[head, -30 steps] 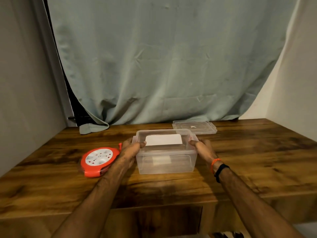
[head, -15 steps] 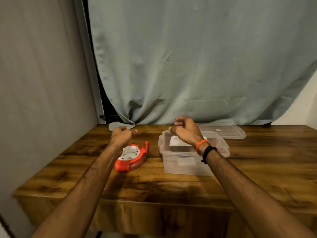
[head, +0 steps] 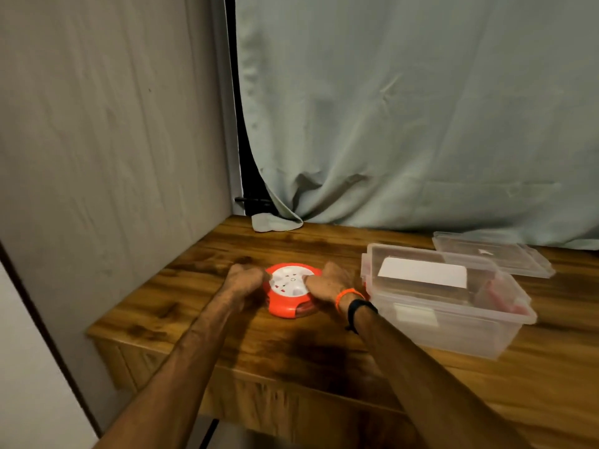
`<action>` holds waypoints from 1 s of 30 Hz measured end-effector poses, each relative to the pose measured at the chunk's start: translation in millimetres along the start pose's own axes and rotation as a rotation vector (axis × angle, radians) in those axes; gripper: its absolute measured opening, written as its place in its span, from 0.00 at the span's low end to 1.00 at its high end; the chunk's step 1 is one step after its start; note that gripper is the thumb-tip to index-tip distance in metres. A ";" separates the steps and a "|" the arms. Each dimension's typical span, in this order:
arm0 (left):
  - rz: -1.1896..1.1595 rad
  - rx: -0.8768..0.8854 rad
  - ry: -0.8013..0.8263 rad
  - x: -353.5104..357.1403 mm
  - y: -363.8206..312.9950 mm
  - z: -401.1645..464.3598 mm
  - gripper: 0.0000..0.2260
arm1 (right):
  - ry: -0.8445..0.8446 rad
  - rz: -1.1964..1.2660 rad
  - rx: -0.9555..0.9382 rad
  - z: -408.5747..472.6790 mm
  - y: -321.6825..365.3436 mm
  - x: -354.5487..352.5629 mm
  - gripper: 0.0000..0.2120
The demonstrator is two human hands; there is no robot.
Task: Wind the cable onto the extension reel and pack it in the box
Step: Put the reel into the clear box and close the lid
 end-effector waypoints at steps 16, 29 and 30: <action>-0.070 0.042 -0.116 -9.6 -10.3 17.1 0.17 | 0.010 0.666 0.216 28.5 -10.0 11.6 0.23; -0.308 0.257 0.100 49.5 -105.5 -35.5 0.14 | -0.209 1.083 -0.014 16.4 -18.4 -109.9 0.15; -0.311 0.258 0.124 59.9 -107.2 -41.6 0.13 | -0.210 1.087 -0.016 13.1 -29.0 -119.3 0.14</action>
Point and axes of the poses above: each hand's wrist, its own z-axis towards the middle knuckle, its own x-axis out of the palm, y = z × x, the point moved 8 cm from there along z, towards the middle knuckle, and after that the axes turned 14 degrees about -z, right-handed, at the moved point
